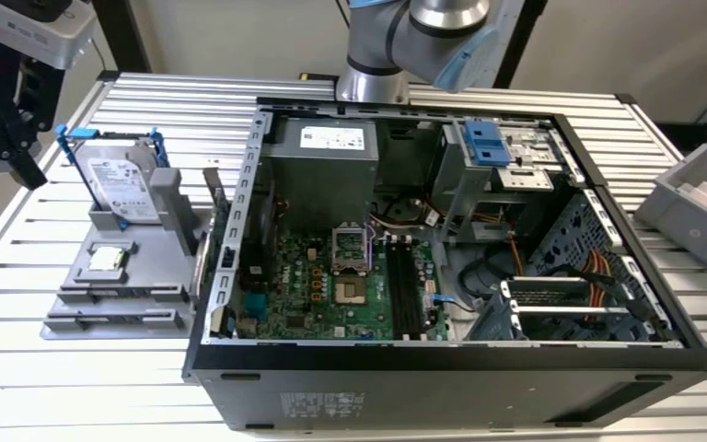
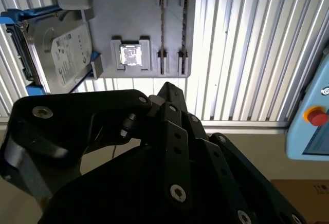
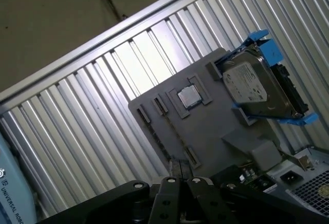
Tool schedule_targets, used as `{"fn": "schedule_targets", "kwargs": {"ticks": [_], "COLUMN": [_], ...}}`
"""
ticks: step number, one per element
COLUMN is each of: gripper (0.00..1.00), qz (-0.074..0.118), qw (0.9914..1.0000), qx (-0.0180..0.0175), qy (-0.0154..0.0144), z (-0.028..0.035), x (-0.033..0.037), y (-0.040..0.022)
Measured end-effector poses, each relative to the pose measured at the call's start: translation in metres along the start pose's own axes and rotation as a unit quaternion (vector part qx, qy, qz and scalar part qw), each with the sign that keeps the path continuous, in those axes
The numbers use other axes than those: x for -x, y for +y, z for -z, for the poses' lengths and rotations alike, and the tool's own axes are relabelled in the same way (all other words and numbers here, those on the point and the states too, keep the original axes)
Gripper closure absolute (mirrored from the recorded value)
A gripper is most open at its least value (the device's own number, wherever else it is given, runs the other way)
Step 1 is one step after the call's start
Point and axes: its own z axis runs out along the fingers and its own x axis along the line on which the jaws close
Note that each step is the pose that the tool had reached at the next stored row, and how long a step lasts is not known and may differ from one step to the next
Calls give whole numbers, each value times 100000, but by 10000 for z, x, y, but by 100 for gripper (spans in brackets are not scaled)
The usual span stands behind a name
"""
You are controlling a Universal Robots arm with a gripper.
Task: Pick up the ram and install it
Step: 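Pick up the ram and move it above insertion slot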
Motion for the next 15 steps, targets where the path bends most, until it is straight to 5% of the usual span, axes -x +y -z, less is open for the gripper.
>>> {"fn": "schedule_targets", "kwargs": {"ticks": [15], "gripper": [100], "qz": [1405], "qw": [99990], "qx": [113], "qy": [127], "z": [0], "x": [0], "y": [1]}}
